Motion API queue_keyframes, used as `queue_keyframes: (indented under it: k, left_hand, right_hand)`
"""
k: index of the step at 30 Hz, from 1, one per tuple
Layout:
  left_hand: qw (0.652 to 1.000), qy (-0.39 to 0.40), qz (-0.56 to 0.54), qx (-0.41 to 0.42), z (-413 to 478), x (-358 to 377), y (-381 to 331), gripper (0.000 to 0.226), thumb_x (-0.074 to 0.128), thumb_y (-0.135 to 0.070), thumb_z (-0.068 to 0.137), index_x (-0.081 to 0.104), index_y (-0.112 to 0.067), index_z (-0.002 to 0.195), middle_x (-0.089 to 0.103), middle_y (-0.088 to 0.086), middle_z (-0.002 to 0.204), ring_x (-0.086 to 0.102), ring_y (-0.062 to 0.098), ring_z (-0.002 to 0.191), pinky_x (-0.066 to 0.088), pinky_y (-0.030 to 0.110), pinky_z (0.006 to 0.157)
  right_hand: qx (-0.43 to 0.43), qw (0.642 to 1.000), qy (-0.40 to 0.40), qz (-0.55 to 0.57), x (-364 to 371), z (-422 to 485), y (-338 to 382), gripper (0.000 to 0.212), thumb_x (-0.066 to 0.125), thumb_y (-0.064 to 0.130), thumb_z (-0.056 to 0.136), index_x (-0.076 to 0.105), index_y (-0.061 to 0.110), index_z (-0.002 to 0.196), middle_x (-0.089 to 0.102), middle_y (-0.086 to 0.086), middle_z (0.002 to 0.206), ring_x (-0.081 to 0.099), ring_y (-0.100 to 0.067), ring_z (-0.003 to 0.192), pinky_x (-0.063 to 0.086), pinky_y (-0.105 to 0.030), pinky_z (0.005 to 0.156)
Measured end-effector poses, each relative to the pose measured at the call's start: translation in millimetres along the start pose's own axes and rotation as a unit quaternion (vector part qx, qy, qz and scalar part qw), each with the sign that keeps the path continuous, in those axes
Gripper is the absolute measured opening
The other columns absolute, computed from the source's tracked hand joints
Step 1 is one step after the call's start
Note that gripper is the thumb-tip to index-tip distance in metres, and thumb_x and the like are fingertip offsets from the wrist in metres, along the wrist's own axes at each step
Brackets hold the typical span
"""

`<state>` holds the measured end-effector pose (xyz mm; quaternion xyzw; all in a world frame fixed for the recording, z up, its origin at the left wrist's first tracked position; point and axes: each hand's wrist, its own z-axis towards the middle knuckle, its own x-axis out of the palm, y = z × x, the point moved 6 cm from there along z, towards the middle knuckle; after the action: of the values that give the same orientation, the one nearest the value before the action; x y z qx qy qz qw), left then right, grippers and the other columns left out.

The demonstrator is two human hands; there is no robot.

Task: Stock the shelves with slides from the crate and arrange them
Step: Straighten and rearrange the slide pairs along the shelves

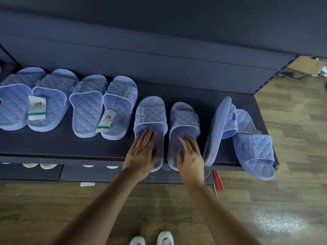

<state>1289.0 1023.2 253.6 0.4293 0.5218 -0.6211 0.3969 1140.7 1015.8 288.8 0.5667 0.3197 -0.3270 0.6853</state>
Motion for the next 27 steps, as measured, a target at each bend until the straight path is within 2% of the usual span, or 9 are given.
queue_keyframes:
  k: [3,5,6,10,13,15,18,20,27]
  left_hand:
    - [1.0,0.009,0.012,0.0,2.5,1.6,-2.0,0.054,0.037,-0.028,0.086,0.052,0.007,0.125,0.054,0.022,0.129,0.053,0.034,0.12,0.04,0.042,0.103]
    - [0.999,0.028,0.023,0.0,5.1,3.3,-3.6,0.055,0.036,-0.029,0.087,0.051,0.007,0.126,0.055,0.022,0.129,0.054,0.033,0.119,0.048,0.048,0.093]
    - [0.999,0.035,0.027,0.001,6.8,4.3,-3.8,0.056,0.035,-0.03,0.087,0.051,0.007,0.126,0.055,0.022,0.129,0.054,0.033,0.118,0.048,0.048,0.093]
    - [0.998,0.056,0.041,-0.001,25.2,9.2,-2.0,0.059,0.03,-0.031,0.088,0.049,0.007,0.128,0.053,0.023,0.131,0.052,0.035,0.12,0.042,0.049,0.097]
    - [0.997,0.074,0.018,-0.003,41.2,9.8,-0.7,0.061,0.026,-0.032,0.088,0.045,0.008,0.13,0.049,0.024,0.134,0.047,0.037,0.124,0.034,0.048,0.102]
    - [0.997,0.074,0.021,0.004,49.4,9.4,0.8,0.061,0.026,-0.03,0.086,0.045,0.009,0.13,0.049,0.025,0.133,0.048,0.038,0.123,0.034,0.048,0.101]
    - [0.997,0.073,0.032,0.013,60.9,6.4,2.6,0.07,0.01,-0.034,0.086,0.019,0.004,0.144,0.021,0.02,0.152,0.02,0.031,0.141,0.012,0.038,0.114]
    - [0.996,0.079,0.05,-0.003,68.9,8.2,7.2,0.061,0.012,-0.033,0.096,-0.002,-0.003,0.147,-0.001,0.012,0.157,-0.003,0.023,0.145,-0.004,0.032,0.116]
    - [0.995,0.083,0.051,-0.03,81.8,8.0,11.3,0.059,0.023,-0.026,0.101,-0.008,-0.004,0.146,-0.01,0.01,0.156,-0.011,0.02,0.144,-0.008,0.031,0.114]
  right_hand:
    - [-0.005,0.993,0.098,-0.059,18.9,12.7,-6.0,0.053,0.053,0.022,0.091,0.039,0.001,0.138,0.033,-0.017,0.147,0.033,-0.033,0.136,0.036,-0.042,0.106]
    - [-0.015,0.982,0.165,-0.093,31.2,14.5,-7.6,0.07,0.022,0.049,0.092,0.028,0.002,0.143,0.022,-0.017,0.153,0.018,-0.032,0.142,0.014,-0.04,0.117]
    - [-0.022,0.98,0.173,-0.099,36.9,14.1,-10.2,0.078,0.011,0.054,0.089,0.03,0.0,0.142,0.025,-0.02,0.151,0.02,-0.034,0.141,0.008,-0.039,0.117]
    - [0.006,0.985,0.145,-0.089,41.6,22.5,-12.3,0.075,0.01,0.047,0.091,0.043,-0.005,0.134,0.039,-0.026,0.141,0.036,-0.04,0.133,0.017,-0.043,0.111]
    - [0.029,0.98,0.173,-0.09,44.0,37.2,-13.5,0.068,0.008,0.043,0.092,0.019,0.004,0.146,0.011,-0.017,0.155,0.007,-0.029,0.144,-0.001,-0.032,0.115]
    - [0.02,0.985,0.156,-0.076,44.3,51.7,-13.7,0.073,0.007,0.043,0.087,0.02,0.001,0.146,0.013,-0.02,0.154,0.007,-0.031,0.144,0.0,-0.036,0.116]
    - [0.011,0.99,0.124,-0.064,48.9,75.1,-13.7,0.082,0.007,0.045,0.08,0.035,-0.006,0.138,0.03,-0.028,0.145,0.023,-0.04,0.138,0.015,-0.047,0.115]
    - [0.009,0.988,0.137,-0.072,53.1,87.1,-15.5,0.085,0.005,0.046,0.078,0.036,-0.006,0.137,0.032,-0.027,0.145,0.024,-0.039,0.138,0.017,-0.047,0.114]
    - [-0.02,0.984,0.148,-0.098,57.4,107.6,-14.6,0.06,0.021,0.032,0.093,0.028,-0.001,0.142,0.023,-0.02,0.151,0.016,-0.031,0.142,0.01,-0.04,0.116]
